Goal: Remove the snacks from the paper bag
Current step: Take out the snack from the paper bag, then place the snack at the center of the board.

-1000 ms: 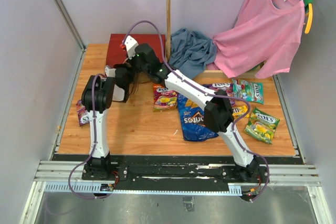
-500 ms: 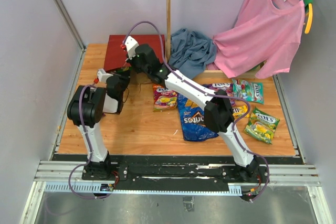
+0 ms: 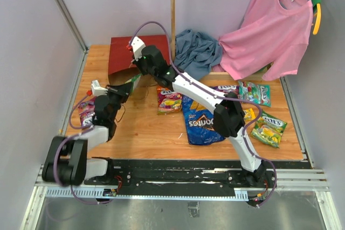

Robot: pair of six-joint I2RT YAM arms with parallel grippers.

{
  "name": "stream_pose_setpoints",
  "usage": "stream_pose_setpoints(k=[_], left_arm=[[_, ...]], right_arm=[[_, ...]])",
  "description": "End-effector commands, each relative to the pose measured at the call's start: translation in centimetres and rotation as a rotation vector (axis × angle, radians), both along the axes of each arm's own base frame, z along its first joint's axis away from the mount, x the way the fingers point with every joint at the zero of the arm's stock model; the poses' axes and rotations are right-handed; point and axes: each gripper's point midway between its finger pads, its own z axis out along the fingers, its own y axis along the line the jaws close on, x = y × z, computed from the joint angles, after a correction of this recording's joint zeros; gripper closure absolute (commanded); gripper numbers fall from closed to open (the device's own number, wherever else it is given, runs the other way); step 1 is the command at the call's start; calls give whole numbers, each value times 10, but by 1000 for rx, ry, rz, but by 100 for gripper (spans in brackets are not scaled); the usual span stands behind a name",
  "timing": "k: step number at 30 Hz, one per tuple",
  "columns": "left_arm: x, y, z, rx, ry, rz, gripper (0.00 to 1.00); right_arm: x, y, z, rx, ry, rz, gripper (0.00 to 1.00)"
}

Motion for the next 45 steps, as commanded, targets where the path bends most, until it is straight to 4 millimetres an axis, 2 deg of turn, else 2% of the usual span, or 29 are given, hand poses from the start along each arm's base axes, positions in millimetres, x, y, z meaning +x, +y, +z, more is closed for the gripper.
stream_pose_setpoints(k=[1,7,12,17,21,27,33,37,42,45], left_arm=[[-29,20,-3,152,88,74,100],[-66,55,16,276,115,222,100],[-79,81,43,324,112,319,100],[-79,121,63,378,217,469,99],[-73,138,99,367,146,543,99],[-57,161,126,389,144,645,100],[-39,183,136,494,156,747,99],[-21,192,131,505,161,776,100],[2,215,117,545,224,833,100],[9,228,108,590,249,898,100]], right_arm=[[4,-16,40,73,-47,-36,99],[3,-16,40,81,-40,-29,99],[3,-14,39,86,-37,-22,99],[1,-16,40,80,-40,-19,99],[0,-17,41,79,-41,-17,99],[-1,-20,43,74,-45,-15,99],[-2,-23,44,72,-47,-10,99],[-3,-22,43,71,-42,-5,99],[-3,-25,42,65,-43,-7,99],[-4,-26,41,63,-41,-7,99]])
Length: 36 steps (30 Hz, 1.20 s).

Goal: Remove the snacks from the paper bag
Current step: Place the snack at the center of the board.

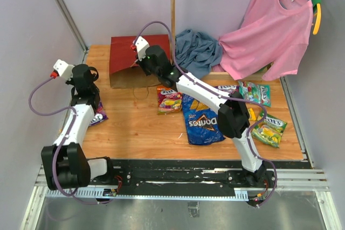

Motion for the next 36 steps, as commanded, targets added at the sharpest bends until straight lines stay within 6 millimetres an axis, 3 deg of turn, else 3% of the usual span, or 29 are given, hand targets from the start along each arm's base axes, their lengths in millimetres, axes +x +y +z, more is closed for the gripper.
stream_pose_setpoints(k=[1,6,15,21,26,36], left_arm=[[9,30,33,104,-89,137,99],[19,45,12,161,-15,197,99],[45,55,-3,166,12,170,99],[79,41,-57,33,15,83,100],[100,31,-89,-64,22,38,99],[126,-5,-99,-191,-49,-110,99]], right_arm=[[1,-11,35,47,-52,-4,99],[1,-12,30,38,-47,-3,99],[1,-10,25,35,-36,-3,99],[0,-10,20,30,-24,-2,99],[0,-15,16,8,-27,-10,99],[2,-9,13,15,-13,-1,99]])
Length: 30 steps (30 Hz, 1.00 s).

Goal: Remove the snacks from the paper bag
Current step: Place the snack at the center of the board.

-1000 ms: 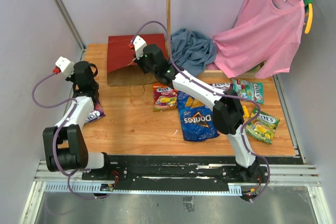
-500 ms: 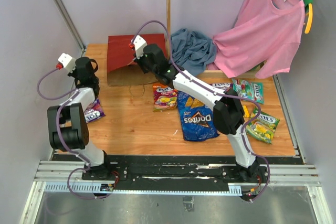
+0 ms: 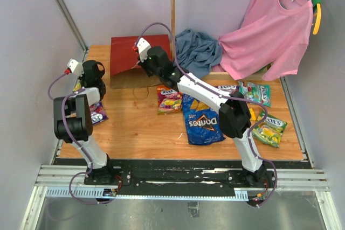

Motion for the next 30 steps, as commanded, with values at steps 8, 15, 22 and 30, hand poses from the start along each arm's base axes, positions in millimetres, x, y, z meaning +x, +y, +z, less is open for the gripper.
stream_pose_setpoints(k=[8,15,22,30], left_arm=[[25,-28,-4,-151,-106,-78,93],[24,-42,-5,-240,-145,-119,59],[26,-69,27,-330,-248,-243,34],[-19,-85,83,-350,-374,-305,33]], right_arm=[[2,-4,25,25,-36,-4,99],[1,-3,27,33,-32,2,99],[-1,-7,30,23,-39,-1,99],[-2,-9,31,26,-43,-2,99]])
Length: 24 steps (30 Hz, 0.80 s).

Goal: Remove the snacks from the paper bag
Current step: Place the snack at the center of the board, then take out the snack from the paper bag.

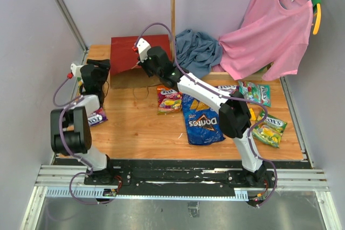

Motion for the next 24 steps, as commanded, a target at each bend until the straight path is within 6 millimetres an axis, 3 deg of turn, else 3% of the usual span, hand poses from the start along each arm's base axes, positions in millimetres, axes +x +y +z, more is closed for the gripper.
stream_pose_setpoints(k=[1,5,7,10,13,19,24], left_arm=[[-33,-11,54,6,-149,-28,32],[-71,-23,52,109,-144,-91,31],[-87,-40,42,134,-150,-175,31],[-104,-93,25,192,-189,-364,30],[-109,-132,-9,230,-115,-477,30],[-100,-181,-29,204,-137,-592,32],[-66,-191,-44,246,-145,-603,35]], right_arm=[[-1,-8,33,35,-44,-3,99],[-1,-7,36,33,-54,4,99],[0,-6,37,34,-55,8,99],[-1,-1,38,39,-49,23,99],[-1,3,39,47,-41,35,99],[-5,4,42,62,-26,50,99],[-6,0,45,61,-31,42,99]])
